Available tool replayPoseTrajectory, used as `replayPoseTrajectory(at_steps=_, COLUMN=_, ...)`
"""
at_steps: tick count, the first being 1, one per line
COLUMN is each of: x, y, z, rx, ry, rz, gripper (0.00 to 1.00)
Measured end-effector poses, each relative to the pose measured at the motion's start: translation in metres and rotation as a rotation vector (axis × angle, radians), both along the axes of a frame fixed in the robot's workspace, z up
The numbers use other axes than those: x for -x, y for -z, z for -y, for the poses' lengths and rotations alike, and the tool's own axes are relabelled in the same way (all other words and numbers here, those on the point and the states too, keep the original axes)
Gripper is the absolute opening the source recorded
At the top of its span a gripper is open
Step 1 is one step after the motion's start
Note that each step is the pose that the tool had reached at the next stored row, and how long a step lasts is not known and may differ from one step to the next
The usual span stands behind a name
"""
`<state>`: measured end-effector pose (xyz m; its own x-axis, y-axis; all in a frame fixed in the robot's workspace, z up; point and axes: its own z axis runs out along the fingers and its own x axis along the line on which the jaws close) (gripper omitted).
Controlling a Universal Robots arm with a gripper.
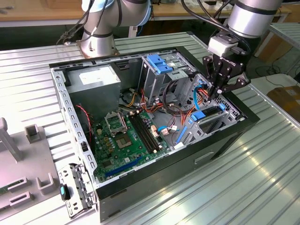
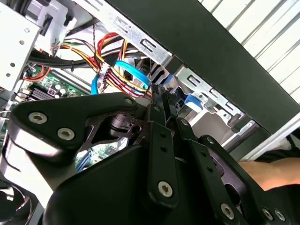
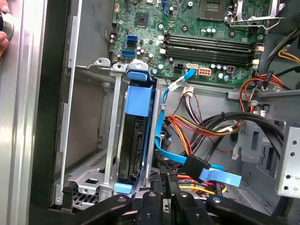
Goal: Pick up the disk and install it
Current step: 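Insert the first disk wire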
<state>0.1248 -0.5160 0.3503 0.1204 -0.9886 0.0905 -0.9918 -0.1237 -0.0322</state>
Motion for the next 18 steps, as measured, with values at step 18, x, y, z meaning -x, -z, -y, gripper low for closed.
replayPoseTrajectory(at_steps=18, x=-0.0018, y=-0.0121, z=0.0026, rx=-0.0053, ry=0.096, rz=0.0041, gripper=0.16)
